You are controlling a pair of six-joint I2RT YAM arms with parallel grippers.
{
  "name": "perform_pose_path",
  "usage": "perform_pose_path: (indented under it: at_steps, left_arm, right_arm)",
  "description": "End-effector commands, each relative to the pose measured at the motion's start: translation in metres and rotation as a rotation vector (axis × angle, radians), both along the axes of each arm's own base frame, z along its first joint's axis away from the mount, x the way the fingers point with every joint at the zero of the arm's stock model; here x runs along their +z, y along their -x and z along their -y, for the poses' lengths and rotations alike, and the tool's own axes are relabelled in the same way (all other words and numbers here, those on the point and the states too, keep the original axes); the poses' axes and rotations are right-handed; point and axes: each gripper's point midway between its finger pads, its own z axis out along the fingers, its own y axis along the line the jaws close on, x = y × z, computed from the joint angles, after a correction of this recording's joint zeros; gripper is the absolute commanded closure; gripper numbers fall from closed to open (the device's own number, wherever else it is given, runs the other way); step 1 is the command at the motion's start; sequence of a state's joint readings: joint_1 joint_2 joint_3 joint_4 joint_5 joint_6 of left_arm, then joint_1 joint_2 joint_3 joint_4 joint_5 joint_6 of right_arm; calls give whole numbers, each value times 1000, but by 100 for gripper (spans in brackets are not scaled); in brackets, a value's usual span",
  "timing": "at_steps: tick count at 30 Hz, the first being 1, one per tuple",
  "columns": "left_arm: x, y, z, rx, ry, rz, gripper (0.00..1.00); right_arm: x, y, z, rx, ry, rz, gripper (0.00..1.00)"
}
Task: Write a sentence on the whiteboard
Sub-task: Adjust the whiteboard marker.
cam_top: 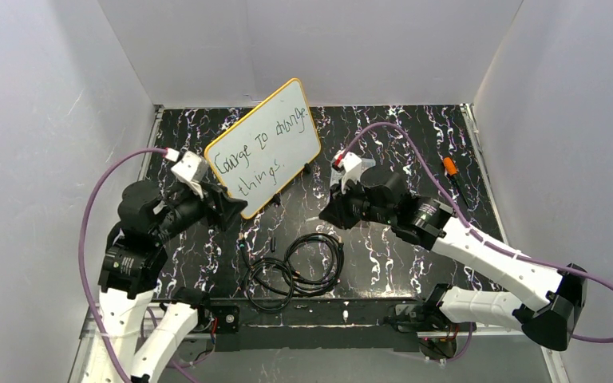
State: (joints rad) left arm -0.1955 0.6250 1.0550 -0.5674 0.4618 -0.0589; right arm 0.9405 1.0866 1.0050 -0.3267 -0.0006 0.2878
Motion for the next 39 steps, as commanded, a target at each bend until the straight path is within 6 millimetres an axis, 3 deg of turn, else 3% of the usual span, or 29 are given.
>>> perform_pose_path:
  at_steps: [1, 5, 13, 21, 24, 27, 31, 33, 39]
  left_arm:
    - [-17, 23, 37, -224, 19, -111, 39]
    - [-38, 37, 70, -390, -20, -147, 39]
    - [-100, 68, 129, -628, -175, -206, 38]
    - [-109, 63, 151, -644, -172, -179, 38]
    - [-114, 65, 154, -660, -180, -200, 45]
    - [-120, 70, 158, -681, -191, -217, 68]
    - [-124, 80, 161, -711, -193, -235, 84]
    - [-126, 80, 160, -685, -181, -241, 100]
    - [-120, 63, 162, -487, -20, -281, 100]
  right_arm:
    - [11, 43, -9, 180, -29, -158, 99]
    - [14, 52, -15, 233, -42, -197, 99]
    - [27, 66, -29, 312, -120, -263, 99]
    - [32, 73, -36, 336, -150, -325, 99]
    - [33, 74, -37, 338, -159, -333, 99]
    - [38, 74, -38, 332, -187, -330, 99]
    - [49, 74, -40, 307, -259, -332, 98]
    - [52, 70, -38, 270, -292, -320, 88]
    - [45, 55, -26, 136, -358, -272, 49]
